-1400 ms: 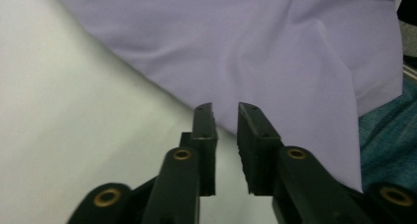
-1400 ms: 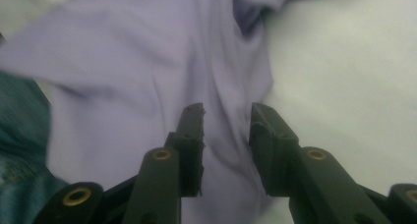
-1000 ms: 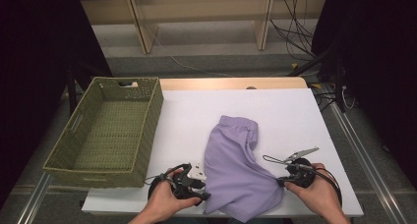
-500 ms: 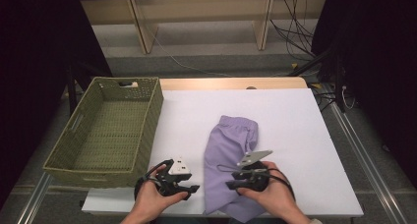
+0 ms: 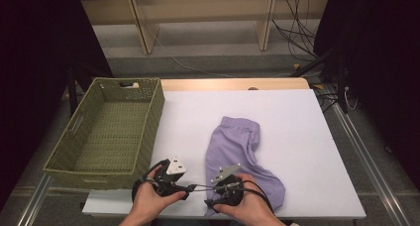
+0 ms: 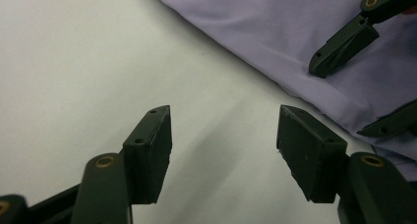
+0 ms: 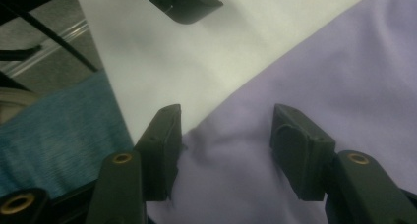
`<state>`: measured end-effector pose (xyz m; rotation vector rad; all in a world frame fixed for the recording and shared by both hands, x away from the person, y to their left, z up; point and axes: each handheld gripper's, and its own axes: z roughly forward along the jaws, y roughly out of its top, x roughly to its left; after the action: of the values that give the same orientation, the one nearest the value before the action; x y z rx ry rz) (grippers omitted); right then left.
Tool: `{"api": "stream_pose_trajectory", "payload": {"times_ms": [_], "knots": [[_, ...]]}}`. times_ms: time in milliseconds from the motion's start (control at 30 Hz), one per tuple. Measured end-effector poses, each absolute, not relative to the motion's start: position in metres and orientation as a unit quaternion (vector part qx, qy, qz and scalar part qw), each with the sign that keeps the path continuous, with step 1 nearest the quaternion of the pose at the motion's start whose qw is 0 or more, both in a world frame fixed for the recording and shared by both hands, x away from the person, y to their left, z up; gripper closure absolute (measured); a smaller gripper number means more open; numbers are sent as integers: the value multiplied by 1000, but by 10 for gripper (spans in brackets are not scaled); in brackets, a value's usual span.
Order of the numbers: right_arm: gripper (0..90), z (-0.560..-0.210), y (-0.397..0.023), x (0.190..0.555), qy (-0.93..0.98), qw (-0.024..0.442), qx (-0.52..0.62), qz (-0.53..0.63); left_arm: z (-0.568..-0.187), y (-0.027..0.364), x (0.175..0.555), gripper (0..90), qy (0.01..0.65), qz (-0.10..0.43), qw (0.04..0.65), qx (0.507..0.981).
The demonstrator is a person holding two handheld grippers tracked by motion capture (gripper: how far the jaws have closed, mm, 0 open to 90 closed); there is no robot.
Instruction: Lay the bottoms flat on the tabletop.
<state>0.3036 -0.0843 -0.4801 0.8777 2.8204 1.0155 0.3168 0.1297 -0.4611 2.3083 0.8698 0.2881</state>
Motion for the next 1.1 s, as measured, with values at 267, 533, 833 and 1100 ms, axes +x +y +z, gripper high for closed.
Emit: {"api": "stream_pose_trajectory", "payload": {"times_ms": [267, 533, 833, 1100], "knots": [[834, -481, -84, 299, 901, 70, 294, 312, -463, 127, 316, 383, 326, 109, 322, 882], [870, -463, -103, 309, 877, 12, 324, 354, -465, 120, 315, 427, 313, 92, 328, 887], [865, -450, -136, 323, 842, -20, 359, 403, -464, 99, 320, 583, 292, 30, 366, 883], [844, -451, -133, 322, 839, -34, 356, 410, -464, 83, 324, 579, 237, 69, 375, 894]]}}
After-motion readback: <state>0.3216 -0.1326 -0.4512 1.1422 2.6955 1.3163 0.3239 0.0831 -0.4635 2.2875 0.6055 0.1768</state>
